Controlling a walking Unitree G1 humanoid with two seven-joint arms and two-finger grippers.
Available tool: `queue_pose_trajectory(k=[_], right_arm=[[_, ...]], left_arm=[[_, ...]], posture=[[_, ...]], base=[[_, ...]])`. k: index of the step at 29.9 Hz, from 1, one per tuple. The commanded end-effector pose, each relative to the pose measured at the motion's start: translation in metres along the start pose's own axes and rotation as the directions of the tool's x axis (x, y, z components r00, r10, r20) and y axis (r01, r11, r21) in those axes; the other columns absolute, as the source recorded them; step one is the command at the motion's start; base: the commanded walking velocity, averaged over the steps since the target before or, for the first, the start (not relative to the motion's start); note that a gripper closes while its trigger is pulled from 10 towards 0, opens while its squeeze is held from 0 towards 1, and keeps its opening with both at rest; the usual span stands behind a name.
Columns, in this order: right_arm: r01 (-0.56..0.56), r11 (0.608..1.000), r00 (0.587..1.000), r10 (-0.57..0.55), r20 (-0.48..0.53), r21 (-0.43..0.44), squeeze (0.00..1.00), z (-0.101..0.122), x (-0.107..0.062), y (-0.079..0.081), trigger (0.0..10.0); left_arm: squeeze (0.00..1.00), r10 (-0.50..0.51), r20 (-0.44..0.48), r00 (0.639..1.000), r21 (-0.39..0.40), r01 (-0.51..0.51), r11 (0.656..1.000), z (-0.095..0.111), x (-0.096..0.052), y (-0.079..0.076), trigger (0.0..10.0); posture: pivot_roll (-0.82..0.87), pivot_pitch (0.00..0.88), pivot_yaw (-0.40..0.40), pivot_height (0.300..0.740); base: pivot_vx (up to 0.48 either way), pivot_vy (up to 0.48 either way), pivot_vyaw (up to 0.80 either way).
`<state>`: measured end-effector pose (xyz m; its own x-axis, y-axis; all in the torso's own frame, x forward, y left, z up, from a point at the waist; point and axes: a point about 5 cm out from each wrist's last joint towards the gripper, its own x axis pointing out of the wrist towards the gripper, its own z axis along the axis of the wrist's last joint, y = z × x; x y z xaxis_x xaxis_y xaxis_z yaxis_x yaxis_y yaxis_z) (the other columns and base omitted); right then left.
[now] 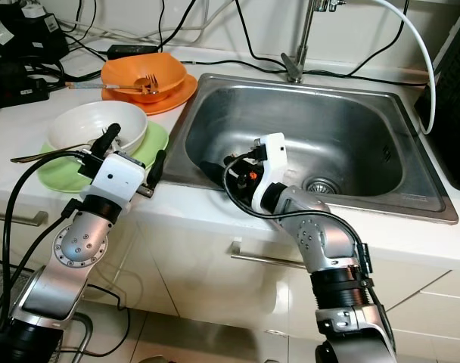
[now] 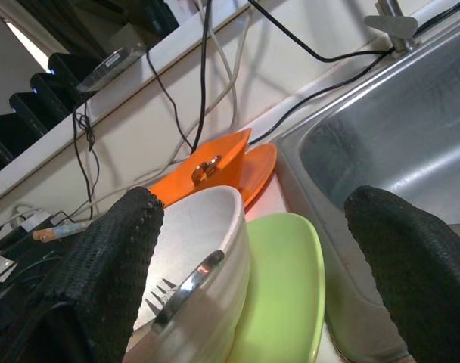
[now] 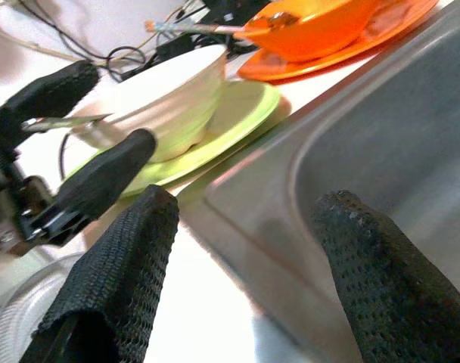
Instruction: Kitchen organization
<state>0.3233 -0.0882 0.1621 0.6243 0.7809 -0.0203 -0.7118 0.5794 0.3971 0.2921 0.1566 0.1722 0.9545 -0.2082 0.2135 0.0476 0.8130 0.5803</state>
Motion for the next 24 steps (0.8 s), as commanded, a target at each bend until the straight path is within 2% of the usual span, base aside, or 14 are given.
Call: queue_pose_trajectory(k=[1,2,3,4,5,13,16,24], right_arm=[[-0.034,0.999,0.999,0.034,0.013,-0.01,0.0,0.005,-0.001,0.006,10.0],[-0.045,0.999,0.999,0.045,0.011,-0.009,0.0,0.005,-0.001,0.008,10.0],[-0.052,0.999,0.999,0.052,0.01,-0.009,0.0,0.005,-0.001,0.009,10.0],[-0.059,0.998,0.998,0.059,0.008,-0.009,0.0,0.004,-0.001,0.01,10.0],[-0.066,0.998,0.998,0.066,0.007,-0.009,0.0,0.004,-0.001,0.011,10.0],[-0.091,0.996,0.996,0.091,0.01,-0.006,0.0,0.004,-0.002,0.015,10.0],[-0.093,0.996,0.996,0.093,0.013,-0.006,0.0,0.005,-0.002,0.015,10.0],[-0.097,0.995,0.995,0.097,0.013,-0.009,0.0,0.006,-0.002,0.016,10.0]], left_arm=[[0.0,-0.005,-0.011,1.0,0.012,0.005,1.0,-0.004,-0.002,0.001,9.8],[0.0,-0.004,-0.012,1.0,0.011,0.004,1.0,-0.005,-0.002,0.002,4.8],[0.0,-0.003,-0.013,1.0,0.009,0.003,1.0,-0.006,-0.002,0.002,4.8],[0.0,-0.004,-0.013,1.0,0.01,0.004,1.0,-0.007,-0.002,0.002,1.3],[0.0,-0.004,-0.013,1.0,0.011,0.005,1.0,-0.007,-0.002,0.003,0.1],[0.0,-0.029,-0.01,1.0,0.057,0.029,0.998,-0.011,-0.001,0.005,0.0],[0.0,-0.059,-0.009,0.998,0.121,0.06,0.991,-0.013,-0.001,0.008,0.0],[0.0,-0.073,-0.011,0.997,0.195,0.074,0.978,-0.017,0.001,0.018,0.0]], posture=[[-0.04,0.035,-0.003,0.74],[-0.04,0.035,-0.003,0.74],[-0.04,0.035,-0.003,0.74],[-0.04,0.034,-0.001,0.74],[-0.04,0.034,-0.001,0.74],[-0.03,0.031,-0.002,0.74],[-0.04,0.031,-0.003,0.74],[-0.03,0.025,-0.004,0.74]], base=[[0.0,0.0,0.0],[0.0,0.0,0.0],[0.0,0.0,0.0],[0.0,0.0,0.0],[0.0,0.0,0.0],[0.0,0.0,0.0],[0.0,0.0,0.0],[0.0,0.0,0.0]])
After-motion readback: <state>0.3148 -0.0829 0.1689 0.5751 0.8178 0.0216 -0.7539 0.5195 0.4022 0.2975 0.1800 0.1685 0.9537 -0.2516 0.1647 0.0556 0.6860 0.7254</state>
